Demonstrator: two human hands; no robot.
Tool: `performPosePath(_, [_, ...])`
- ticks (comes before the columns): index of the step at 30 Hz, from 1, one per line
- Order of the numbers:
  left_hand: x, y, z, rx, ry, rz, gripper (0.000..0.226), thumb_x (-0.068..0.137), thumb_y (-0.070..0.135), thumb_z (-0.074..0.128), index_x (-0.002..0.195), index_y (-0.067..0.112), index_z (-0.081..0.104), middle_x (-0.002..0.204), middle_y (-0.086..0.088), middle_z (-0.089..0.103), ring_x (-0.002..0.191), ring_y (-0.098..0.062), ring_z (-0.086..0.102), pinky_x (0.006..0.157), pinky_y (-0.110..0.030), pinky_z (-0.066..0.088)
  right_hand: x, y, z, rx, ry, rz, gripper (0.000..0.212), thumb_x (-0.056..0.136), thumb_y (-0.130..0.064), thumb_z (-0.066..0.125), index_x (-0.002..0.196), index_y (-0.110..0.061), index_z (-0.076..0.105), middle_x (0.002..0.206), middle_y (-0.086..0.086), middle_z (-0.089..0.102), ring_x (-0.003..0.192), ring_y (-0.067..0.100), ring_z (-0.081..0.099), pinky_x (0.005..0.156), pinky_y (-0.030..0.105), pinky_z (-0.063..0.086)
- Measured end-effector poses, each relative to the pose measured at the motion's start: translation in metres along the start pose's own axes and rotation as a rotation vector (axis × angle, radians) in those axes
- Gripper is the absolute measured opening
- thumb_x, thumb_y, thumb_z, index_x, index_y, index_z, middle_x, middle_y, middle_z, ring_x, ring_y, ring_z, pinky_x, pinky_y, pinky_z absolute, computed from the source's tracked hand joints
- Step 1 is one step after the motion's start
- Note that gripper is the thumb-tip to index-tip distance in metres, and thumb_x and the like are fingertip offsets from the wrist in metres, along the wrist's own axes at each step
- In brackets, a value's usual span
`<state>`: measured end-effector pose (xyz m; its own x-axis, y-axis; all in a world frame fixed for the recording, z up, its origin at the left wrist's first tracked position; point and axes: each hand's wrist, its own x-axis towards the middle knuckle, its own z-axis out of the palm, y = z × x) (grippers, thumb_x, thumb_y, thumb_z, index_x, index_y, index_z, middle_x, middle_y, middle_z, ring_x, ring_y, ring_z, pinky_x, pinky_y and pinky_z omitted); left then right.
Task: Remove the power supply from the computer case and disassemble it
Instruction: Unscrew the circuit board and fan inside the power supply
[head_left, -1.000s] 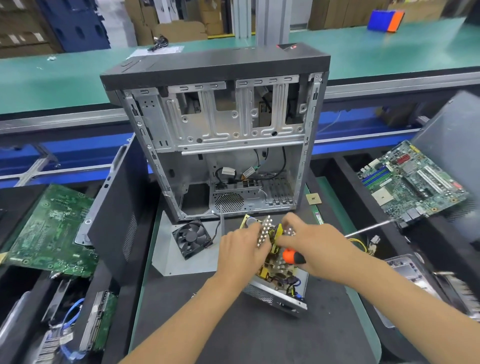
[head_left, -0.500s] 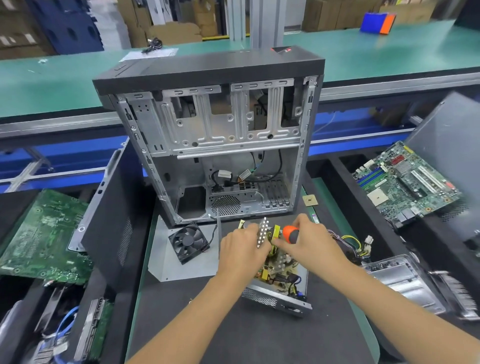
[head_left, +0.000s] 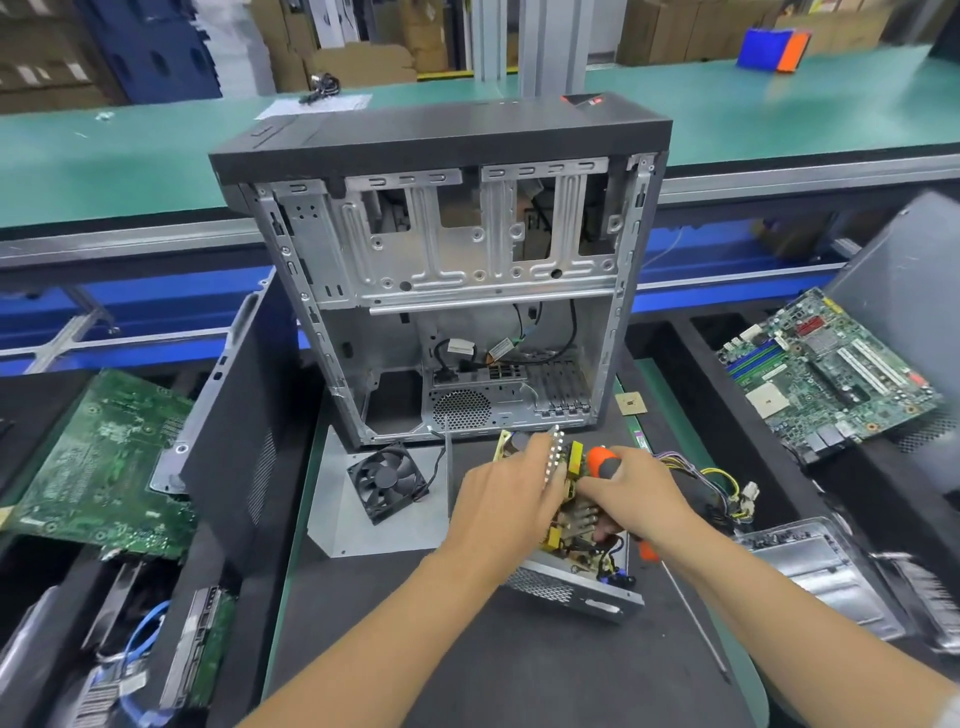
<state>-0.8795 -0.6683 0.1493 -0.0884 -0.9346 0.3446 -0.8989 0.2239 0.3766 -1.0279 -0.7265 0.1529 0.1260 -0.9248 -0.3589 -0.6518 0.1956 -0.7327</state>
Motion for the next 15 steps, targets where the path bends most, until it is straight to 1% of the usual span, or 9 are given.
performPosePath(2, [-0.020,-0.009,-0.006,-0.094,0.008,0.156,0.018,0.097,0.024,0.049,0.103,0.010,0.059,0.075,0.000,0.061,0.066,-0.022,0.057,0.060,-0.039,0.048,-0.002,0.002,0.000,0.042,-0.018,0.002,0.017,0.078,-0.011,0.061,0.092,-0.013,0.053,0.044,0.000,0.059,0.046,0.023,0.067,0.045,0.020,0.043])
performPosePath(4, [-0.038,-0.022,-0.003,-0.046,-0.007,0.327,0.014,0.094,0.019,0.052,0.095,0.009,0.062,0.081,0.000,0.061,0.072,-0.018,0.054,0.068,-0.032,0.046,-0.003,0.005,0.000,0.091,-0.037,0.011,0.041,0.080,-0.011,0.062,0.120,-0.011,0.054,0.047,0.006,0.063,0.043,0.018,0.065,0.045,0.018,0.044])
performPosePath(5, [-0.044,-0.028,-0.001,-0.009,-0.004,0.395,0.013,0.094,0.017,0.054,0.093,0.009,0.064,0.083,0.000,0.061,0.074,-0.017,0.055,0.071,-0.029,0.044,-0.003,0.006,0.000,0.113,-0.040,0.013,0.046,0.080,-0.011,0.063,0.125,-0.009,0.052,0.049,0.009,0.064,0.042,0.017,0.064,0.046,0.018,0.044])
performPosePath(6, [-0.048,-0.033,0.002,0.016,0.007,0.439,0.012,0.094,0.017,0.055,0.092,0.010,0.064,0.084,0.000,0.062,0.075,-0.017,0.056,0.072,-0.028,0.043,-0.003,0.006,-0.001,0.136,-0.035,0.004,0.042,0.081,-0.011,0.065,0.121,-0.007,0.054,0.050,0.011,0.062,0.040,0.017,0.063,0.046,0.019,0.045])
performPosePath(7, [-0.050,-0.037,0.004,0.031,0.027,0.468,0.012,0.094,0.017,0.056,0.091,0.010,0.065,0.086,0.000,0.063,0.077,-0.018,0.057,0.075,-0.027,0.043,-0.003,0.006,-0.002,0.163,-0.023,-0.008,0.032,0.081,-0.011,0.066,0.111,-0.004,0.057,0.049,0.011,0.058,0.038,0.018,0.061,0.044,0.020,0.043])
performPosePath(8, [-0.051,-0.040,0.006,0.045,0.053,0.491,0.011,0.094,0.017,0.057,0.091,0.011,0.066,0.088,0.001,0.064,0.079,-0.018,0.059,0.078,-0.027,0.042,-0.003,0.007,-0.003,0.187,-0.011,-0.016,0.019,0.081,-0.010,0.067,0.096,-0.003,0.058,0.048,0.011,0.054,0.036,0.019,0.060,0.042,0.019,0.041])
performPosePath(9, [-0.053,-0.042,0.008,0.062,0.081,0.513,0.011,0.095,0.018,0.057,0.092,0.012,0.066,0.092,0.002,0.065,0.083,-0.016,0.060,0.082,-0.027,0.041,-0.003,0.007,-0.004,0.208,0.005,-0.019,0.013,0.080,-0.009,0.067,0.082,-0.005,0.055,0.047,0.011,0.051,0.034,0.019,0.058,0.040,0.018,0.038])
performPosePath(12, [-0.061,-0.049,0.016,0.104,0.132,0.564,0.005,0.097,0.018,0.057,0.098,0.017,0.061,0.103,0.005,0.065,0.096,-0.013,0.060,0.090,-0.029,0.034,0.000,0.006,-0.007,0.288,0.035,-0.004,0.028,0.079,-0.009,0.068,0.063,-0.010,0.046,0.047,0.017,0.050,0.029,0.014,0.049,0.034,0.014,0.030])
performPosePath(15, [-0.068,-0.057,0.022,0.145,0.092,0.590,0.011,0.098,0.018,0.054,0.109,0.017,0.058,0.113,0.004,0.064,0.106,-0.013,0.058,0.090,-0.029,0.034,0.001,0.006,-0.014,0.367,0.011,0.040,0.029,0.078,-0.013,0.070,0.058,-0.010,0.050,0.042,0.015,0.054,0.029,0.012,0.041,0.033,0.012,0.027])
